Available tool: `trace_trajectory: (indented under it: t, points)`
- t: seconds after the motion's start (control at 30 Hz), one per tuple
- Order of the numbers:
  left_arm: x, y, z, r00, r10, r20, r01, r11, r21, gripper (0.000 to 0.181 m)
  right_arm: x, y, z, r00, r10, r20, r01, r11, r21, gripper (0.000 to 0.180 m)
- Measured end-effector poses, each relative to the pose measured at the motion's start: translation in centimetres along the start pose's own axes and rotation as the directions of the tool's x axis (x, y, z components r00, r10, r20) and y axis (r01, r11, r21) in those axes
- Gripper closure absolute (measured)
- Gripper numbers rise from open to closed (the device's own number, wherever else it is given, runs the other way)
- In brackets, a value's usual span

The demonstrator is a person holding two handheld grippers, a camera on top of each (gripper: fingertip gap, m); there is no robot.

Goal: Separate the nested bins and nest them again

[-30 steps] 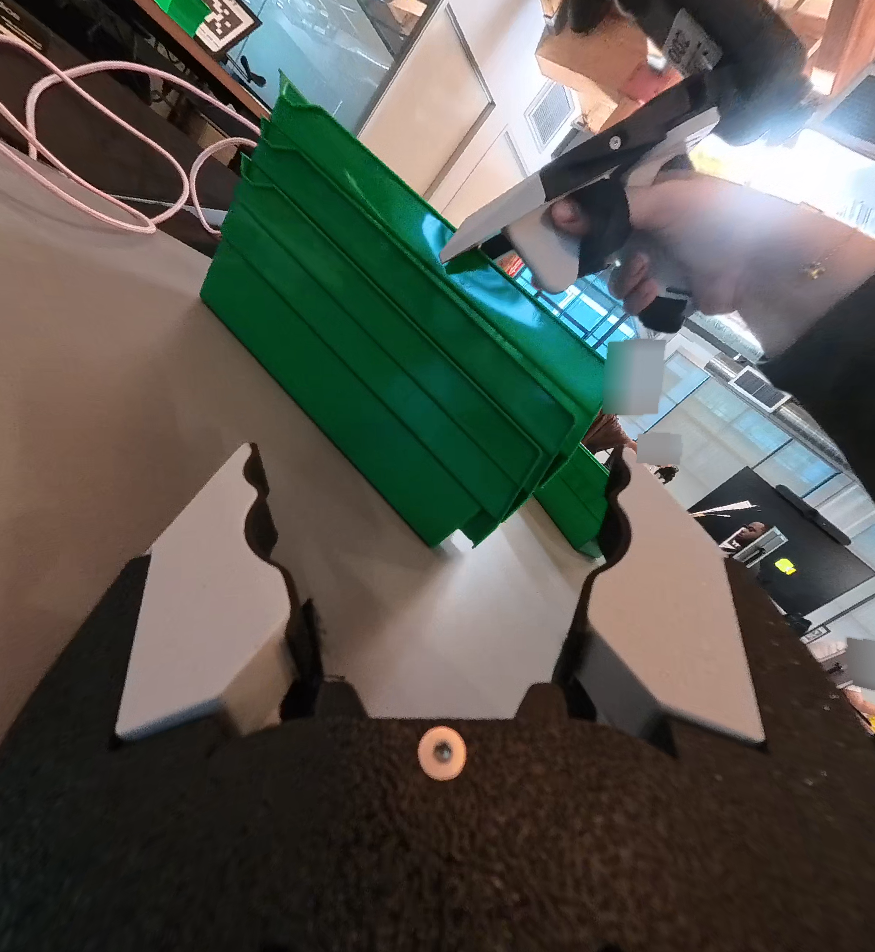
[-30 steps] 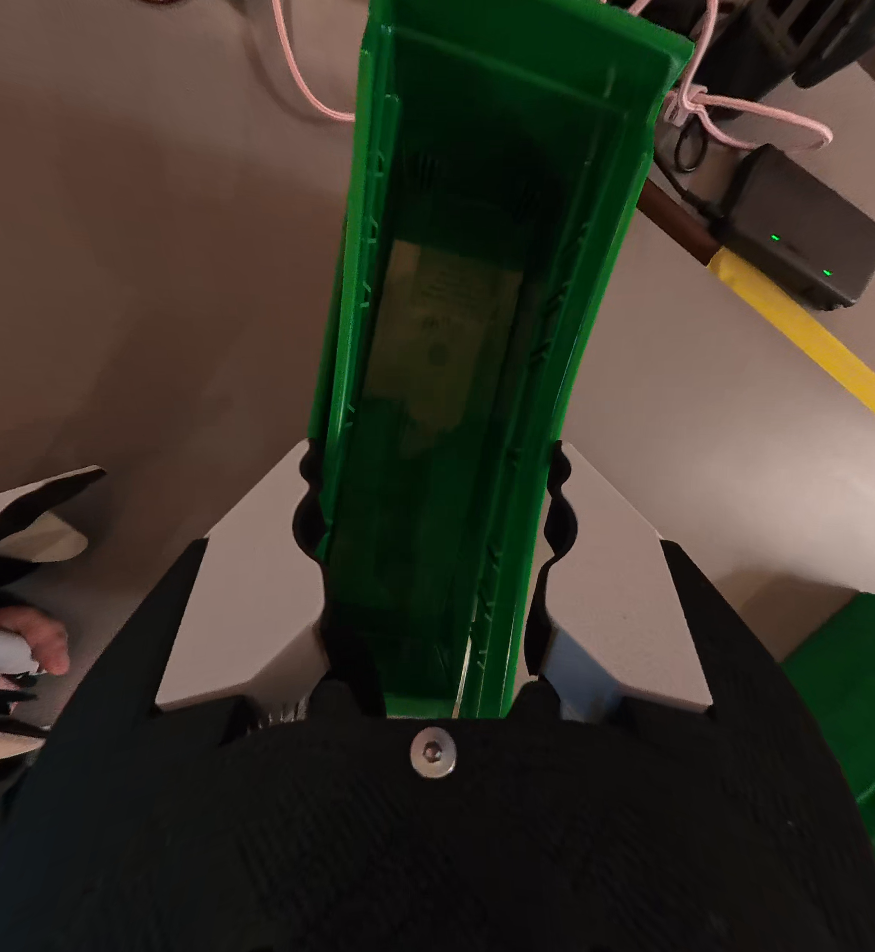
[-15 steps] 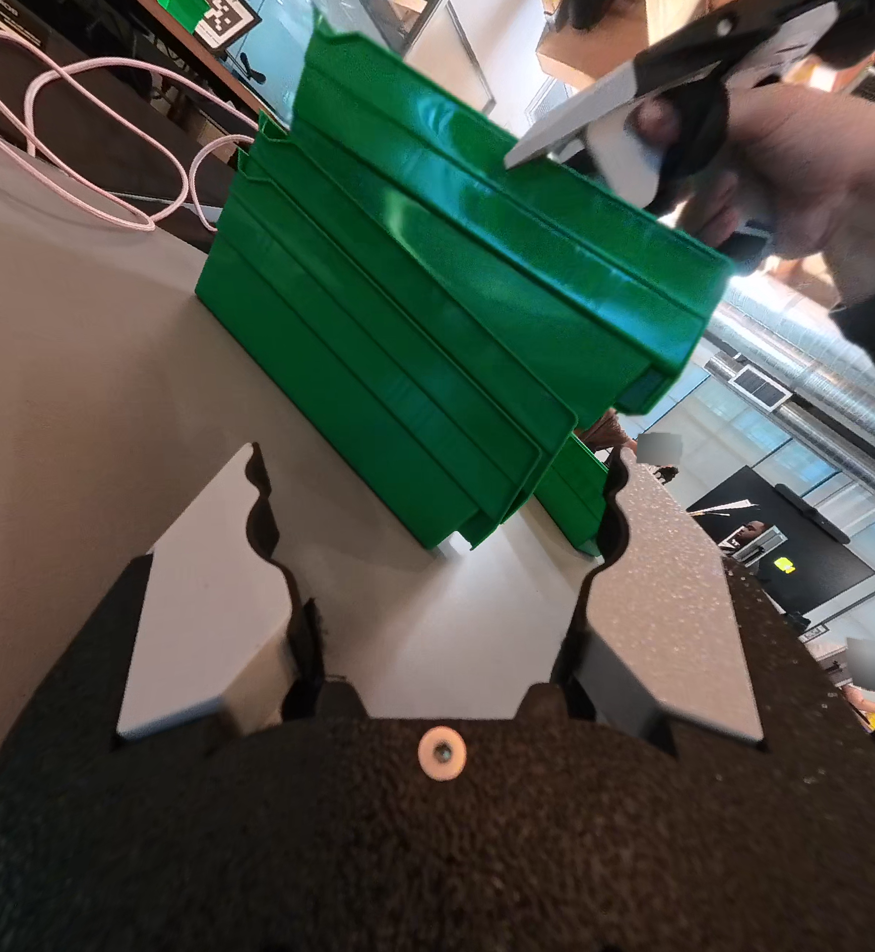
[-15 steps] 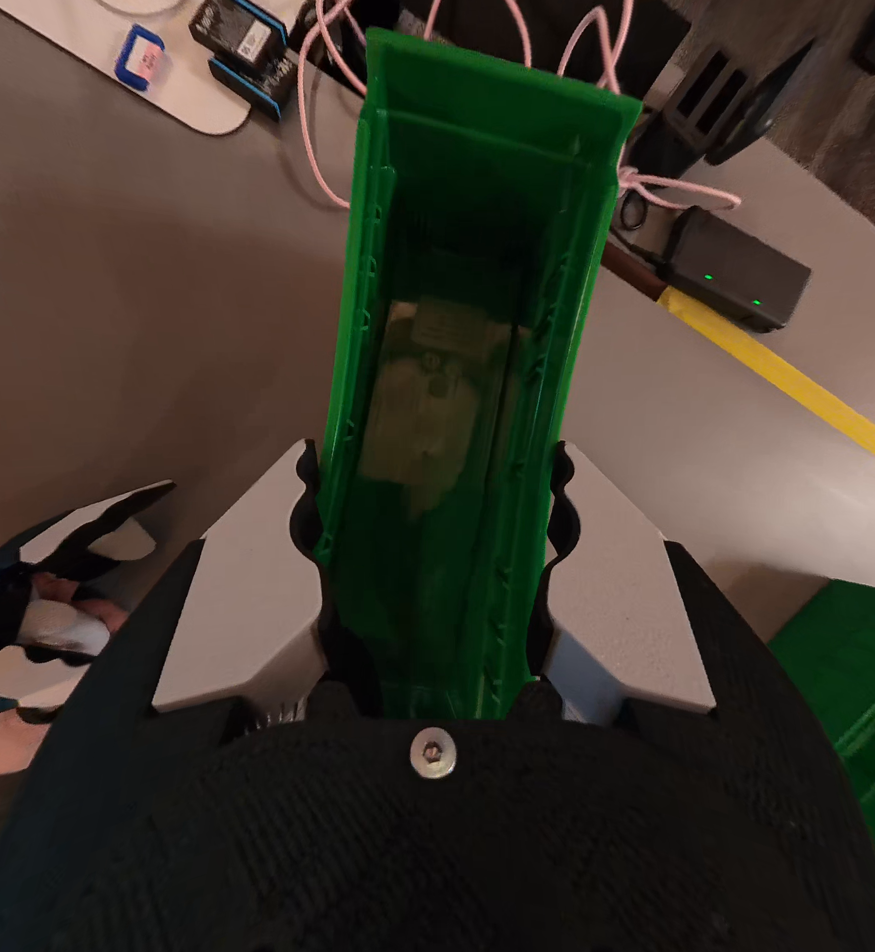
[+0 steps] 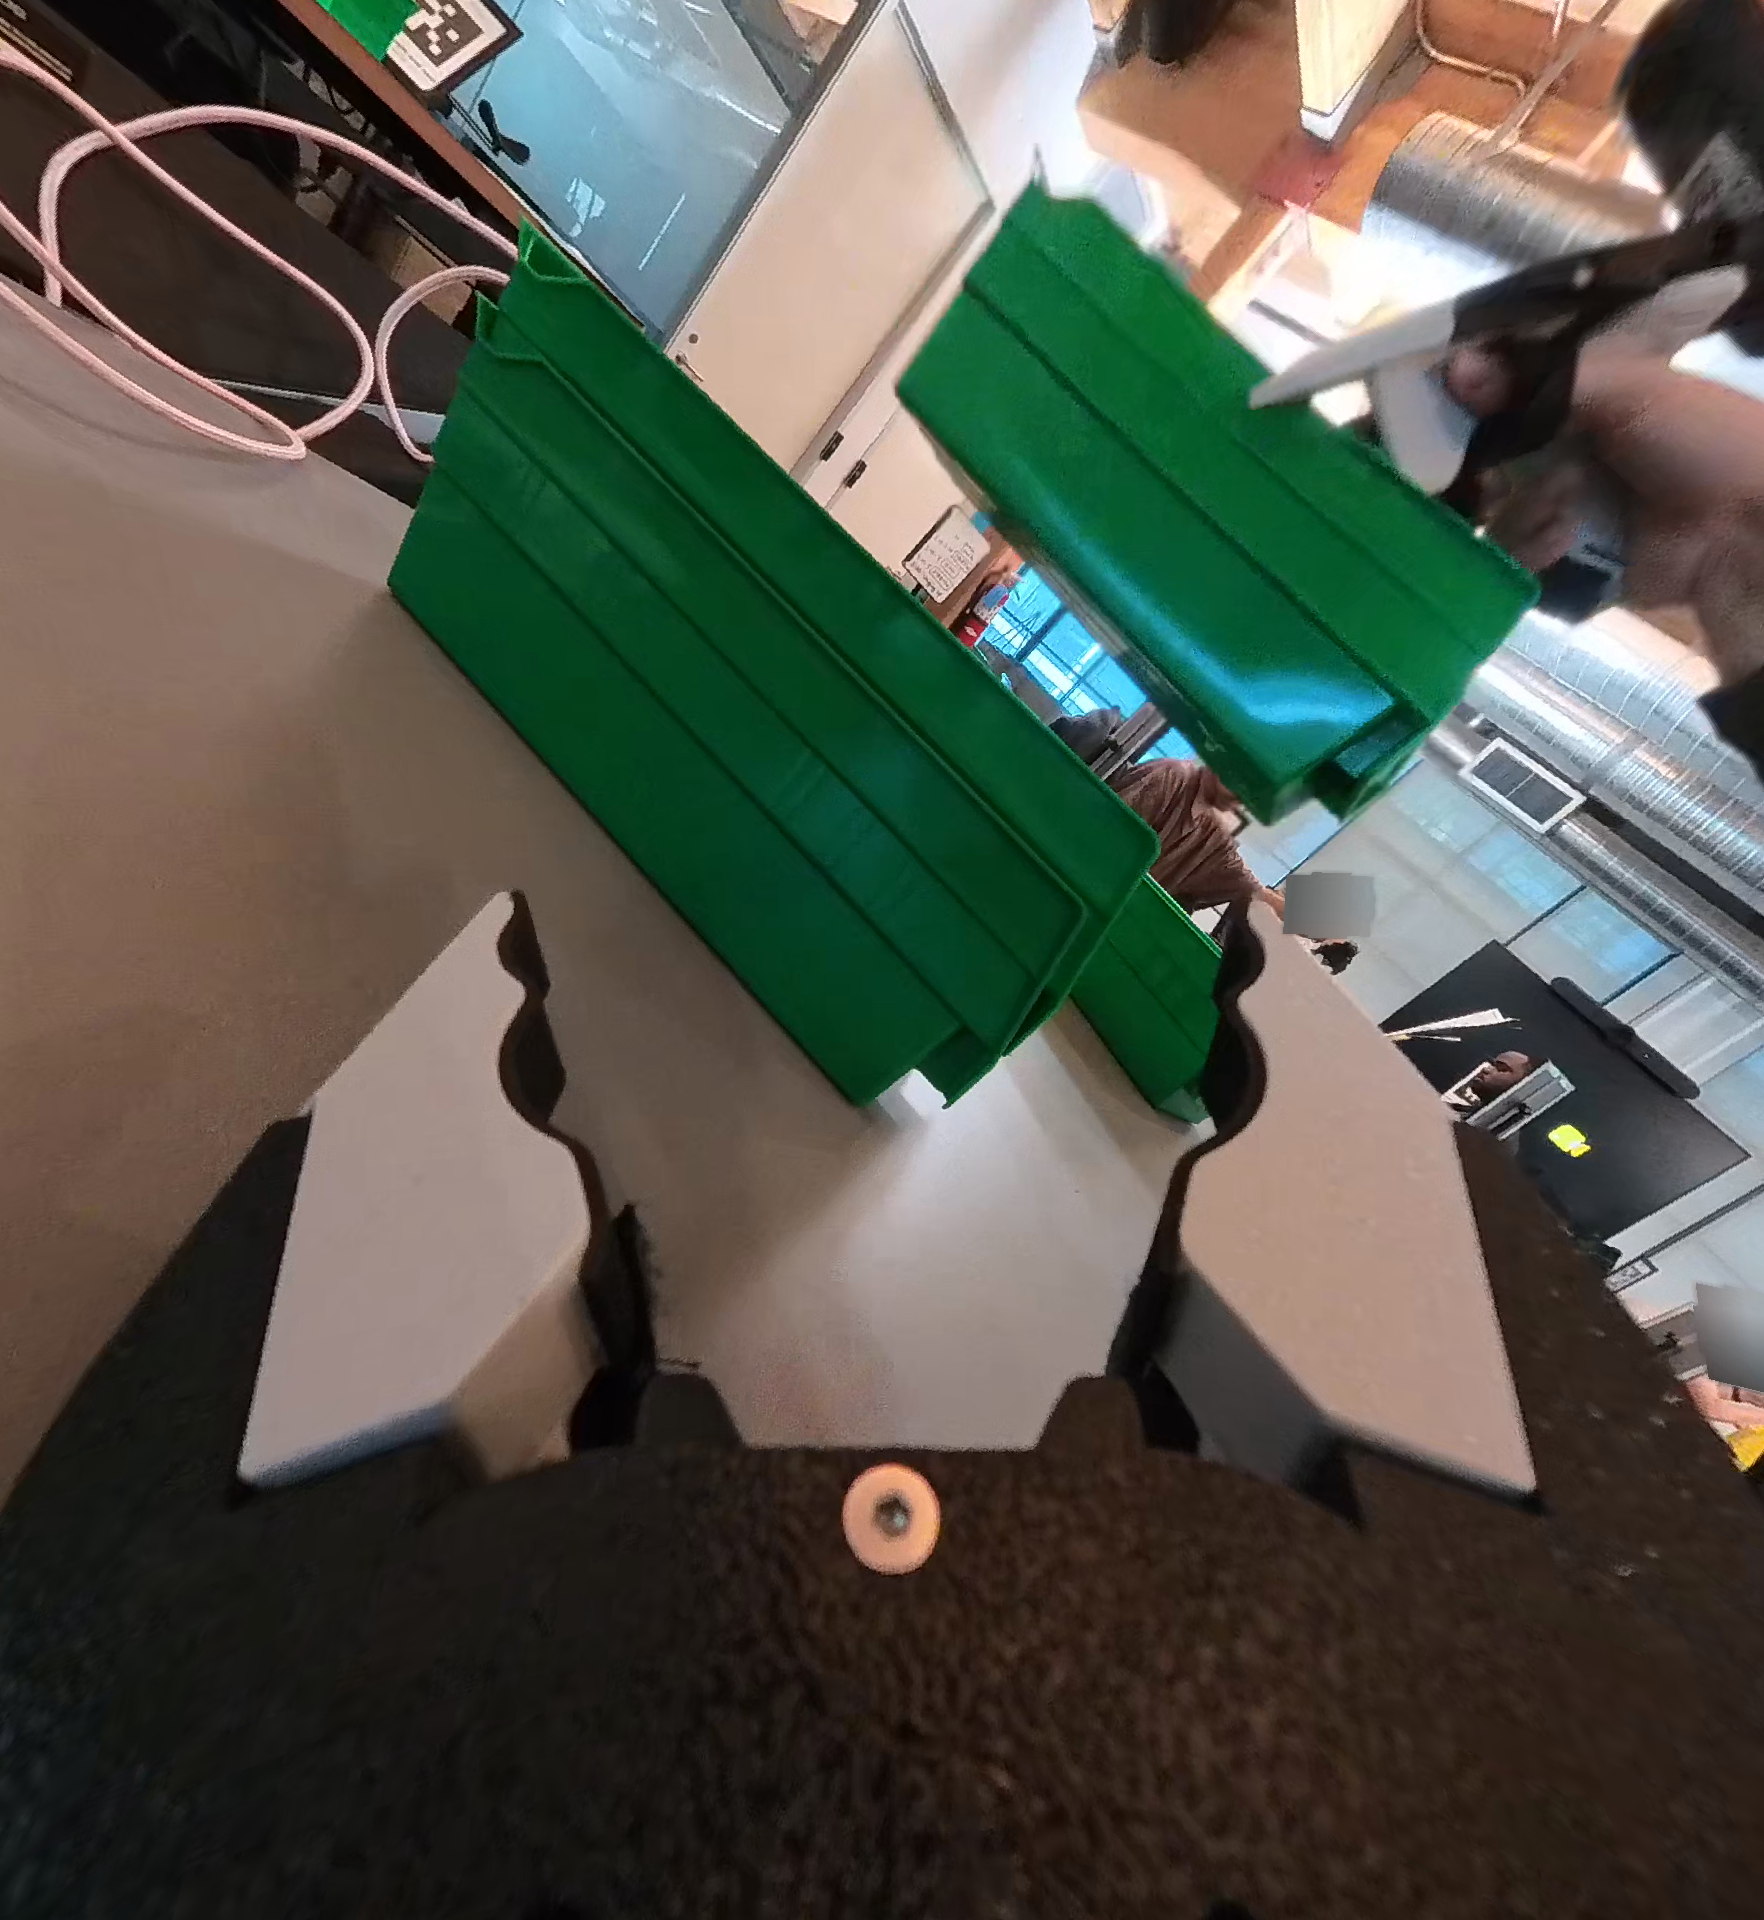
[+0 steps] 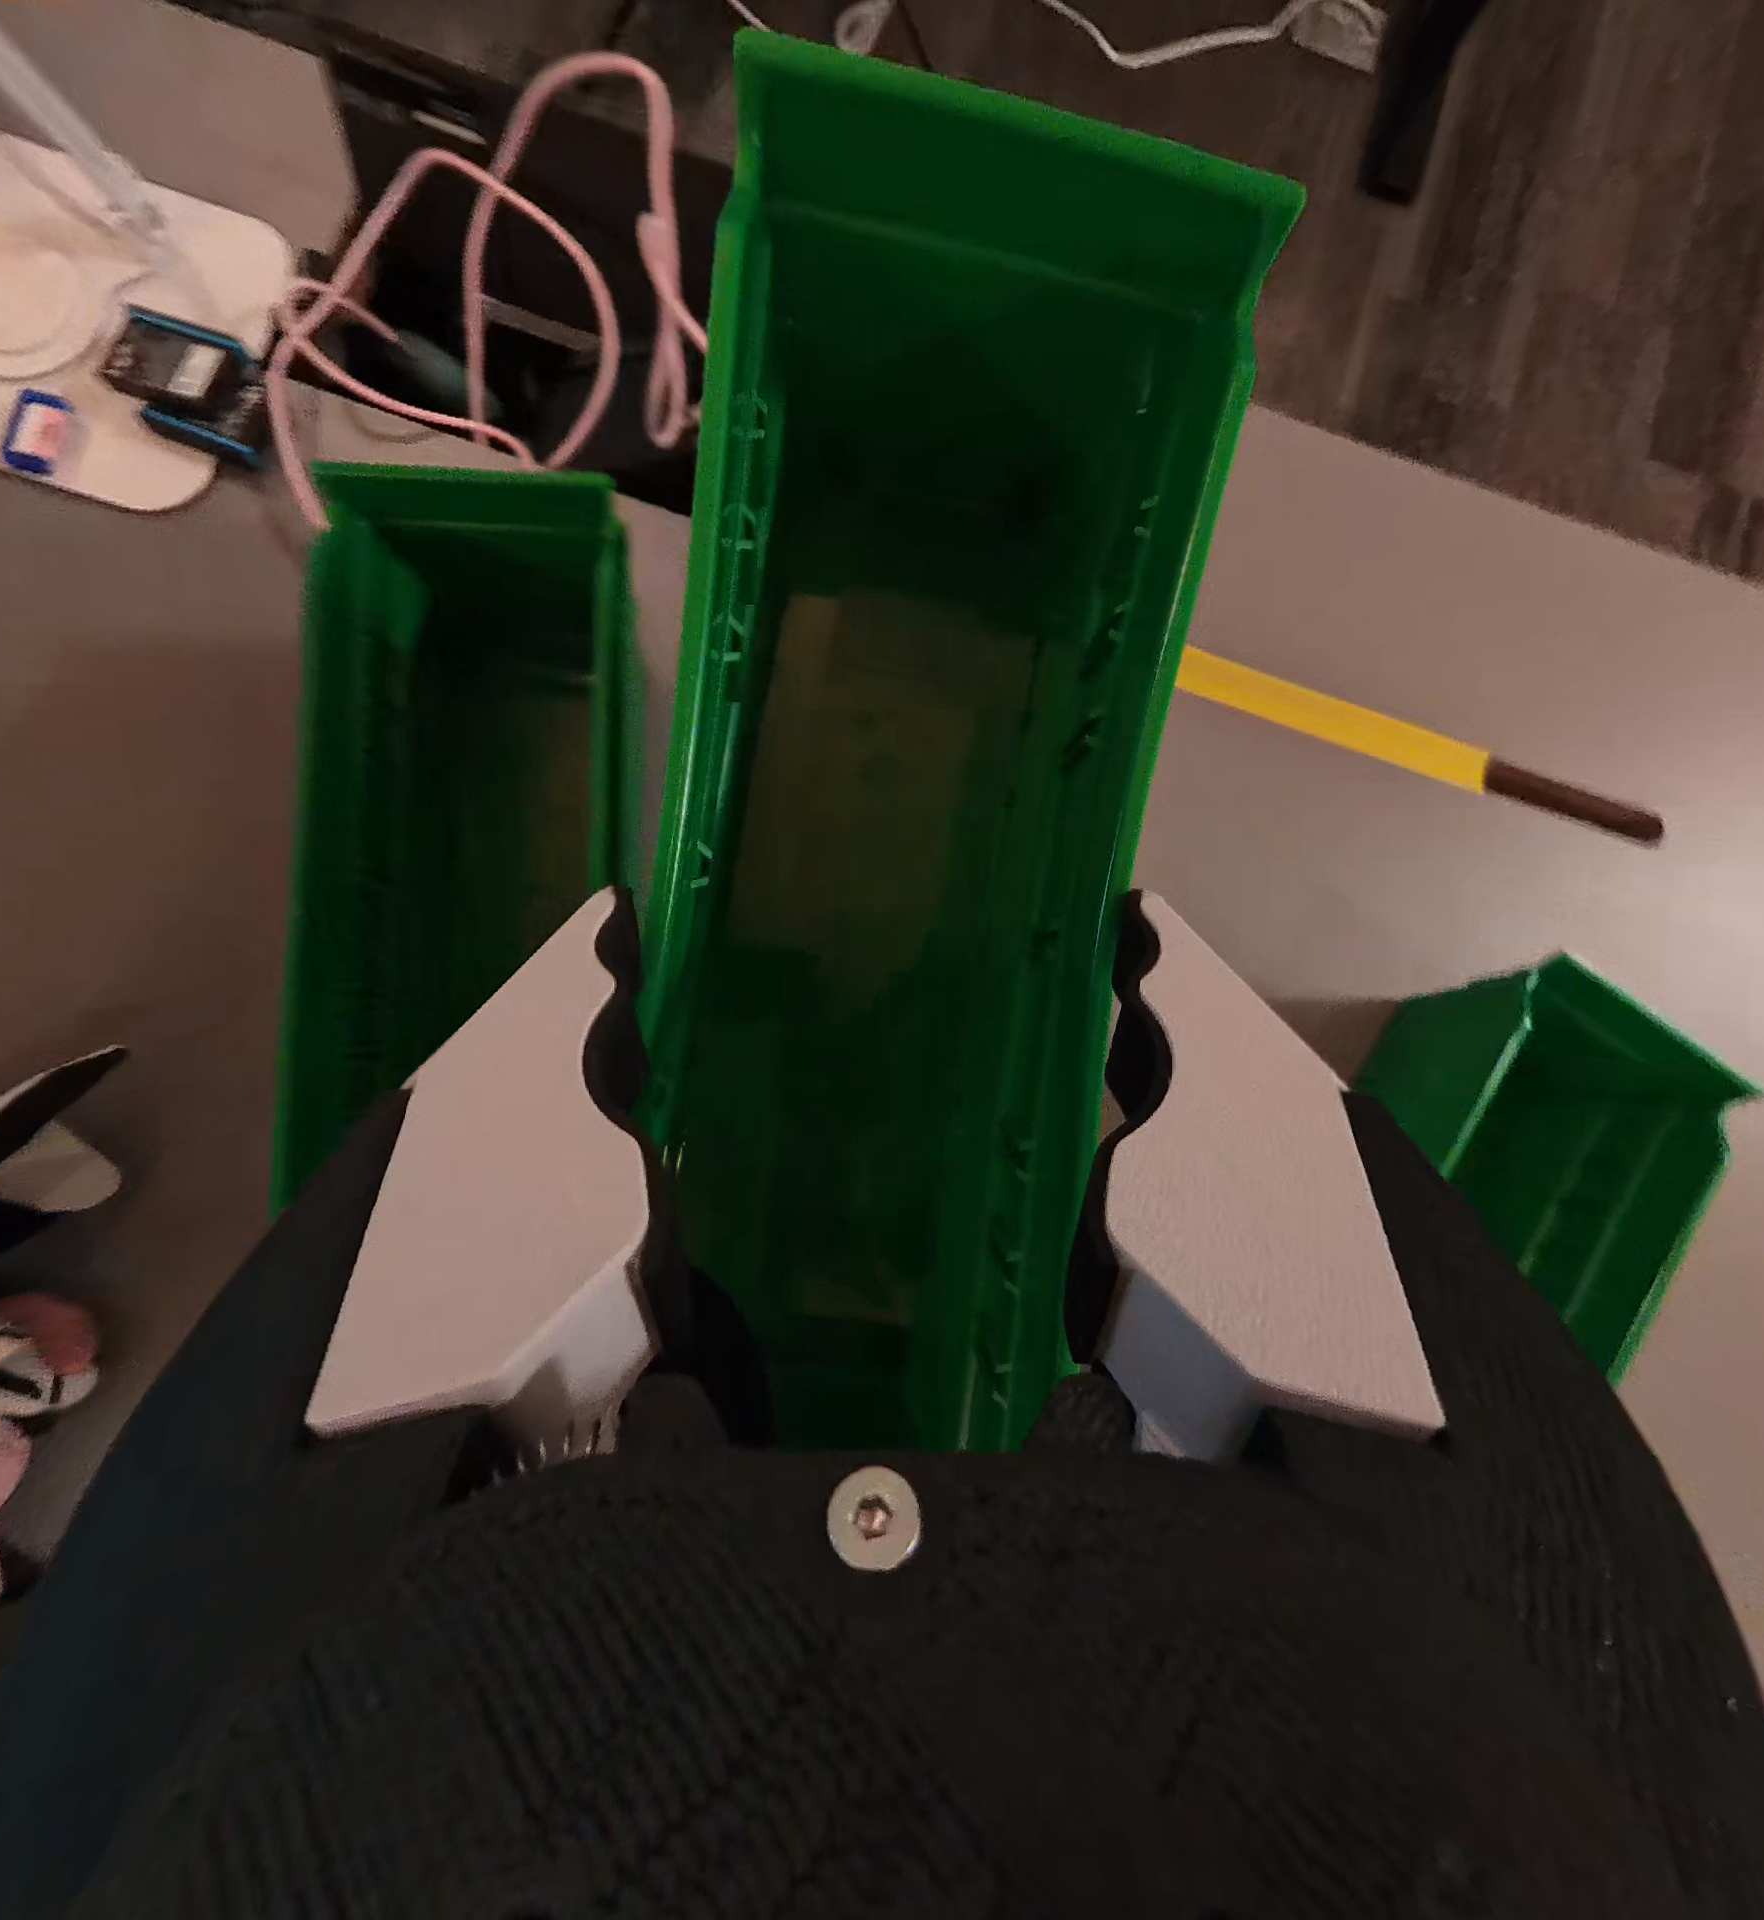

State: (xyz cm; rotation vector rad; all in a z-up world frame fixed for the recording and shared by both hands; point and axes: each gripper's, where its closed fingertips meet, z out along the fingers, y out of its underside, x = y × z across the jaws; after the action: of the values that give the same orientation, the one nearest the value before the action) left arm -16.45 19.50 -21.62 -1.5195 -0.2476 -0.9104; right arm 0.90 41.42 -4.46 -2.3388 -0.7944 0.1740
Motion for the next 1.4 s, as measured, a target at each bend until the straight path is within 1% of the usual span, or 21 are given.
trace_trajectory:
  t: [0.13,0.23,0.33,0.43,0.57,0.67,0.7,0.8,0.87,0.9,0.97,1.07,1.13,1.17,1.27,1.4]
  points:
    - [-0.1,0.1,0.0,1.0,0.005,0.007,-0.005,1.0,-0.004,0.055,5.3,4.2,1.9,0.988,0.156,-0.017,-0.156,0.987,-0.025,0.088]
    - [-0.1,0.0,0.0,1.0,0.004,0.008,-0.004,1.0,-0.003,0.055,7.7,7.8,4.3,0.975,0.223,-0.02,-0.224,0.973,-0.06,0.087]
    - [-0.1,0.0,0.0,1.0,0.009,0.01,-0.009,1.0,0.001,0.055,10.2,11.0,6.4,0.967,0.232,-0.106,-0.24,0.968,-0.078,0.086]
    - [-0.1,-0.1,0.0,1.0,0.012,0.014,-0.012,1.0,0.005,0.055,12.4,13.2,7.9,0.953,0.24,-0.185,-0.255,0.965,-0.063,0.086]
    - [-0.1,0.0,0.0,1.0,0.009,0.014,-0.009,1.0,0.002,0.055,13.4,16.1,10.1,0.949,0.23,-0.215,-0.253,0.963,-0.089,0.085]
    - [-0.1,0.0,0.0,1.0,0.009,0.013,-0.009,1.0,0.001,0.056,13.5,16.5,10.7,0.951,0.218,-0.22,-0.236,0.97,-0.061,0.082]
    - [-0.1,0.0,0.0,1.0,0.01,0.013,-0.01,1.0,0.001,0.055,13.5,16.5,10.8,0.952,0.216,-0.219,-0.233,0.971,-0.059,0.078]
    - [-0.2,0.0,0.0,1.0,0.015,0.021,-0.015,1.0,0.003,0.055,13.4,16.8,10.7,0.952,0.221,-0.214,-0.247,0.963,-0.106,0.063]
    - [-0.4,-0.1,0.0,0.999,0.02,0.038,-0.021,1.0,0.011,0.054,13.6,15.3,9.7,0.954,0.18,-0.239,-0.205,0.975,-0.086,0.05]
    - [-0.5,-0.2,0.0,0.999,0.024,0.047,-0.025,1.0,0.014,0.054,13.1,13.9,8.9,0.96,0.155,-0.233,-0.174,0.983,-0.063,0.047]
    - [-0.5,-0.1,0.1,0.998,0.028,0.052,-0.028,1.0,0.009,0.054,10.3,11.1,7.6,0.98,0.11,-0.165,-0.117,0.993,-0.029,0.044]
    - [-0.5,-0.1,0.1,0.999,0.024,0.047,-0.024,1.0,0.01,0.054,2.6,7.5,6.1,0.998,0.043,0.046,-0.043,0.999,0.005,0.045]
    - [-0.4,-0.2,0.0,0.999,0.024,0.041,-0.025,1.0,0.019,0.054,-3.0,6.0,5.3,0.982,-0.003,0.187,0.001,1.0,0.013,0.042]
    - [-0.4,-0.2,0.0,0.999,0.021,0.038,-0.022,1.0,0.019,0.053,-5.5,5.7,5.2,0.972,-0.029,0.234,0.029,1.0,0.007,0.041]
    - [-0.3,-0.2,0.0,0.999,0.022,0.034,-0.022,1.0,0.018,0.053,-10.8,5.8,5.9,0.954,-0.102,0.283,0.119,0.992,-0.042,0.038]
    - [-0.3,-0.1,0.1,0.999,0.024,0.034,-0.025,1.0,0.008,0.053,-14.8,6.4,8.4,0.954,-0.15,0.258,0.182,0.978,-0.105,0.039]
